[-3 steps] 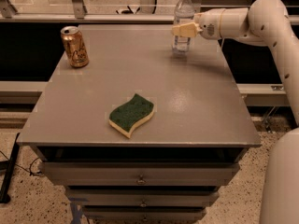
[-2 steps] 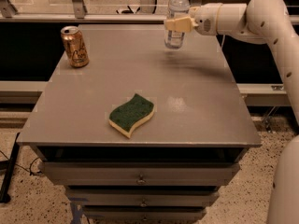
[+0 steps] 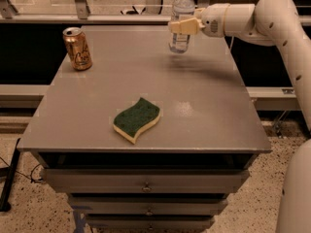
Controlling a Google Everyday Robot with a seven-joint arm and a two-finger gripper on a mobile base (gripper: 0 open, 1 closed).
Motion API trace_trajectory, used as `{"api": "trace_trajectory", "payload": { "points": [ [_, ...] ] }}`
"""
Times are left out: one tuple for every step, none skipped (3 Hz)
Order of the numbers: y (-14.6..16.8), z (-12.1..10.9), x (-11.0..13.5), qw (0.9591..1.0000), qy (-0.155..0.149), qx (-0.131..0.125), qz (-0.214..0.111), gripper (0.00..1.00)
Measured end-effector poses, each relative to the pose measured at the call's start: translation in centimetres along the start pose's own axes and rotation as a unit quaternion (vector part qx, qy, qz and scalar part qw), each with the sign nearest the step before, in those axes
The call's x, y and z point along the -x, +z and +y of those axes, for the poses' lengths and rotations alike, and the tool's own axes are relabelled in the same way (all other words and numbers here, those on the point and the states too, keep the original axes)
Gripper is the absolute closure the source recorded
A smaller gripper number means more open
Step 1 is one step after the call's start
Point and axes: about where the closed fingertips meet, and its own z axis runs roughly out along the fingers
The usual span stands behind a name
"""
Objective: Move blue plastic bottle near orange can
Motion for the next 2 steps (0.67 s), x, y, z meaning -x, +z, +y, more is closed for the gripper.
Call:
{"api": "trace_trajectory", "payload": {
  "points": [
    [2.2,1.9,-0.2,0.9996,-0.013,0.022,0.008,1.00],
    [6.5,5.7,-0.9,0.9971,-0.024,0.068,0.023,1.00]
  ]
}}
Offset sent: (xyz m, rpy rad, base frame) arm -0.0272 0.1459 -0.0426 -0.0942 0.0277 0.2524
